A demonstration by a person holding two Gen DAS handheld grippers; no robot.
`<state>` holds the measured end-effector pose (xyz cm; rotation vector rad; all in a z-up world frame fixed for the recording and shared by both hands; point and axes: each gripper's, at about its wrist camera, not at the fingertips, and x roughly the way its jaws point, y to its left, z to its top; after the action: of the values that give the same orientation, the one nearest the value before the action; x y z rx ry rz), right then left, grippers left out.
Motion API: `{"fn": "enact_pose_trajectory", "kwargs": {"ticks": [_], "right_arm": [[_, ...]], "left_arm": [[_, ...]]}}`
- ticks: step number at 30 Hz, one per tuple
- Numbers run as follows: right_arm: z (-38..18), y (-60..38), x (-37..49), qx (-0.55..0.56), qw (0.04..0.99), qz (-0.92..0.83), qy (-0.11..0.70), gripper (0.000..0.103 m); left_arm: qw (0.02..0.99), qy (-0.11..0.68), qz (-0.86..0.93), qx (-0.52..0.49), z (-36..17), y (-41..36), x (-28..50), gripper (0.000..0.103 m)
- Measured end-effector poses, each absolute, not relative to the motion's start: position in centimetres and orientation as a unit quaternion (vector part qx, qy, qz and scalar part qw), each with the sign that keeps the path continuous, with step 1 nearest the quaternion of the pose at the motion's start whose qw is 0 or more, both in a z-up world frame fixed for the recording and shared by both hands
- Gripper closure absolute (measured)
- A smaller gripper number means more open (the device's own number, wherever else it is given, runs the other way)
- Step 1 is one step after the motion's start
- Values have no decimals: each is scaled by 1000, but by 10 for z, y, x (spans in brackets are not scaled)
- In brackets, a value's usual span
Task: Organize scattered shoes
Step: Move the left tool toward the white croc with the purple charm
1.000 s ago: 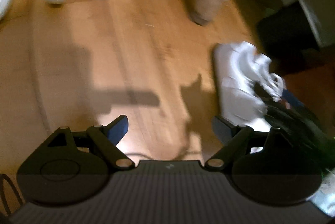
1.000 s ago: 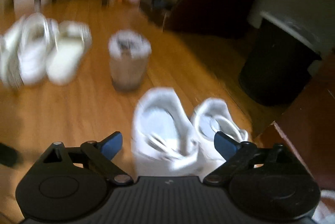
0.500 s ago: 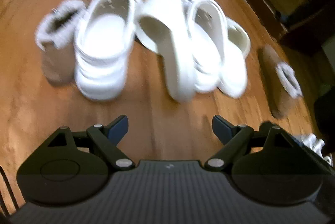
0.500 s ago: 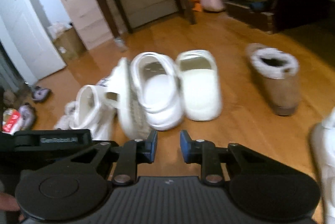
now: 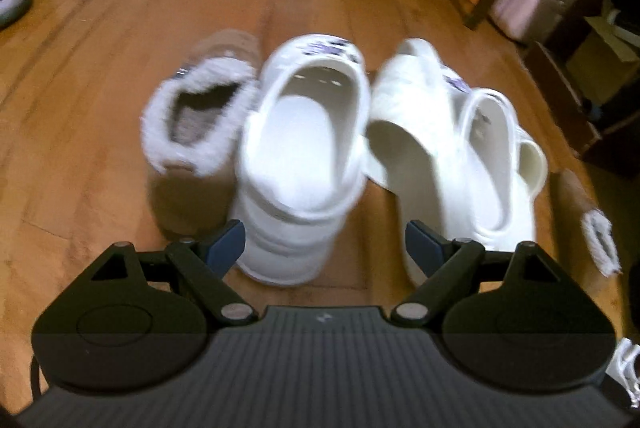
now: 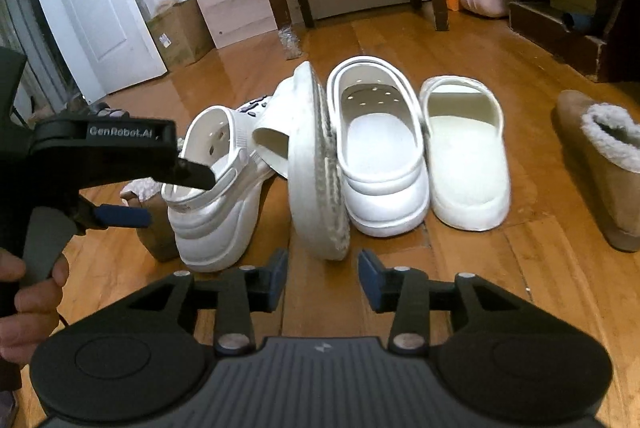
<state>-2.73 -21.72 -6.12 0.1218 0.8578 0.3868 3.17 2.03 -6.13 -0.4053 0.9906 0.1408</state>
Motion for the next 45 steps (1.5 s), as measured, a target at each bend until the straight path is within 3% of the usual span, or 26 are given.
{"fn": "enact_pose_trajectory", "kwargs": {"ticks": [7,9,16,17,18,20,43,44,45], "right_arm": [[-73,-206,-24,95,871,196,440,62],[-75,-204,-25,102,867,196,447,62],[-82,-206,-30,111,856,194,466,62],[-83,-207,-31,113,855,192,468,61],[-83,-208,-31,115,855,191,469,61],[-84,-210,-32,119,854,188,471,61],[-67,-224,-54,143,844,179,485,60],[-66,-223,-54,142,844,180,485,60],[-63,-223,-56,141,846,181,482,60]], "left_arm": [[847,480,97,-209,-74,37,43,14],[837,488,118,-218,-80,42,48,7],[817,496,161,-246,-101,50,59,10],[822,489,167,-239,-102,48,57,25],[830,480,171,-228,-101,46,55,54],[843,460,148,-236,-98,45,47,76],[841,492,107,-196,-73,26,-39,80],[850,484,104,-182,-68,27,-39,79],[854,482,96,-169,-63,27,-38,70]]}}
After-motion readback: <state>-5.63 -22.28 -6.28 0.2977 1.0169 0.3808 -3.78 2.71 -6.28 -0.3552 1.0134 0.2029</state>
